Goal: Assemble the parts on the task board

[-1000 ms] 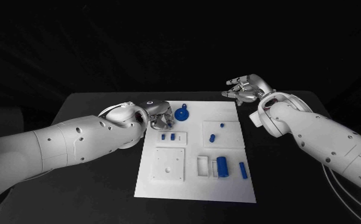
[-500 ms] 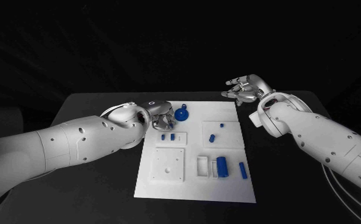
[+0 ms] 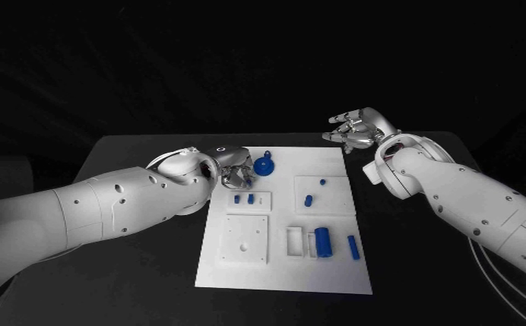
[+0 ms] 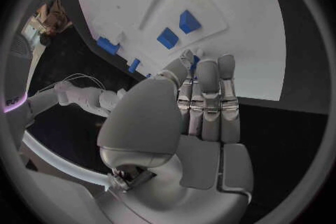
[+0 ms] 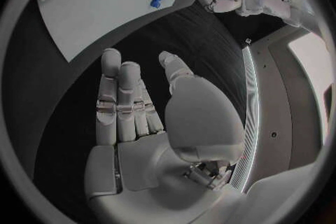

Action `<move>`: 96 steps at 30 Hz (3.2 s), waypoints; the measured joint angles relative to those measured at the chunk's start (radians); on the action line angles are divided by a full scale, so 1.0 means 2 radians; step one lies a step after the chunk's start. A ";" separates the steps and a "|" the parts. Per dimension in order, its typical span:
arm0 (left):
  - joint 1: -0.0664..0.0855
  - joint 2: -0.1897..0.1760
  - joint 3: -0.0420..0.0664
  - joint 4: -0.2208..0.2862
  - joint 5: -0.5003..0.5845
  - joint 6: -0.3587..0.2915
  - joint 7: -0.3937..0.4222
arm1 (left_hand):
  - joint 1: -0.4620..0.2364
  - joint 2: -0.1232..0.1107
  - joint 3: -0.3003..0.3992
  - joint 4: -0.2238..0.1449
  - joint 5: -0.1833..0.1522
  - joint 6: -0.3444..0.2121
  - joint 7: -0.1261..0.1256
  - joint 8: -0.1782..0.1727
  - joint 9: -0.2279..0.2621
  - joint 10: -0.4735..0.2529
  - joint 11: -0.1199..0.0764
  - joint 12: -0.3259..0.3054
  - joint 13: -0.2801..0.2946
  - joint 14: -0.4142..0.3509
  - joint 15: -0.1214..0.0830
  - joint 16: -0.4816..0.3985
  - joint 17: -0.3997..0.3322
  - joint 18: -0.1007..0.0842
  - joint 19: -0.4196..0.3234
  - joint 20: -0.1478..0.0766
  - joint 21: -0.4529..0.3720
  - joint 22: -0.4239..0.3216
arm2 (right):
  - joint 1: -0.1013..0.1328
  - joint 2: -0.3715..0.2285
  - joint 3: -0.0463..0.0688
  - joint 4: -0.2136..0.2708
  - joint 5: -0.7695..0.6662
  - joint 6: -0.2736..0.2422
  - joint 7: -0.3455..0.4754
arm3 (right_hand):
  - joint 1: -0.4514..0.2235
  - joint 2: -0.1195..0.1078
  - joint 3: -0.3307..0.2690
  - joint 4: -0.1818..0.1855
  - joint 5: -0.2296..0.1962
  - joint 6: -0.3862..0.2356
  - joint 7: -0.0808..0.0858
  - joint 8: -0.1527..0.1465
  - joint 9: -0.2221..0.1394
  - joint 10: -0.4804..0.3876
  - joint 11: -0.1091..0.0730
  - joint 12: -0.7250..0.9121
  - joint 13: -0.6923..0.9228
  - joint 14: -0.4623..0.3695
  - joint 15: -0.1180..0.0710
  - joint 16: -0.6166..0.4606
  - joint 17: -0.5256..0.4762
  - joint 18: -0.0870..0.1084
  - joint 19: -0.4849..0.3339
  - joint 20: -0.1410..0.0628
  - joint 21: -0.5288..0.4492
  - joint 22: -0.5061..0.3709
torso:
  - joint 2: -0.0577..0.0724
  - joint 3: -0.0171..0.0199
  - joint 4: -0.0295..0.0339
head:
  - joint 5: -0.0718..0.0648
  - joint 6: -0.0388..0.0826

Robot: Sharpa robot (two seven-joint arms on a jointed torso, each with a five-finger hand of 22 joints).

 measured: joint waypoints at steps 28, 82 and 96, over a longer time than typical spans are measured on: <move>0.000 -0.001 0.000 -0.002 -0.007 0.012 -0.011 | -0.003 0.002 0.002 -0.002 0.000 0.000 0.000 -0.004 0.000 0.008 -0.004 0.002 0.000 0.000 0.000 0.000 0.000 0.000 0.000 0.000 0.002 0.000 | 0.000 0.000 0.000 -0.001 0.000 0.000 0.000 | 0.000 0.000 0.000 0.000 0.000 0.000 0.000 0.000 0.000 0.000 0.000 0.000 0.000 0.000 0.000 0.000 0.000 -0.001 0.000 0.000 0.000 0.000 | 0.000 0.0003 0.0000 | 0.000 -0.001; 0.004 -0.049 0.041 -0.056 0.279 -0.034 0.044 | -0.041 -0.031 0.028 0.025 -0.009 -0.078 0.024 0.000 -0.002 -0.061 0.028 0.005 0.000 -0.092 0.035 -0.203 -0.089 0.000 -0.099 0.036 -0.084 -0.060 | -0.026 -0.039 -0.001 0.069 -0.145 0.092 -0.024 | -0.038 0.009 0.155 -0.127 -0.058 0.122 -0.018 0.000 0.004 0.022 0.002 -0.077 -0.003 0.005 -0.002 0.011 -0.004 0.010 -0.001 0.003 0.019 0.002 | 0.000 0.0000 -0.0006 | -0.020 0.011; 0.009 -0.059 0.045 -0.047 0.531 -0.045 0.130 | -0.027 0.000 -0.089 0.041 -0.013 -0.100 0.029 0.000 -0.002 -0.131 0.056 0.005 -0.001 -0.114 0.091 -0.494 -0.138 0.000 -0.139 0.093 -0.137 -0.461 | -0.038 -0.039 -0.017 0.099 -0.267 0.116 -0.070 | -0.032 -0.007 0.171 -0.107 -0.103 0.111 -0.017 0.000 0.003 0.015 0.004 -0.077 -0.003 0.007 0.000 0.011 -0.008 0.008 -0.001 0.003 0.019 0.001 | 0.000 -0.0012 0.0004 | -0.020 0.012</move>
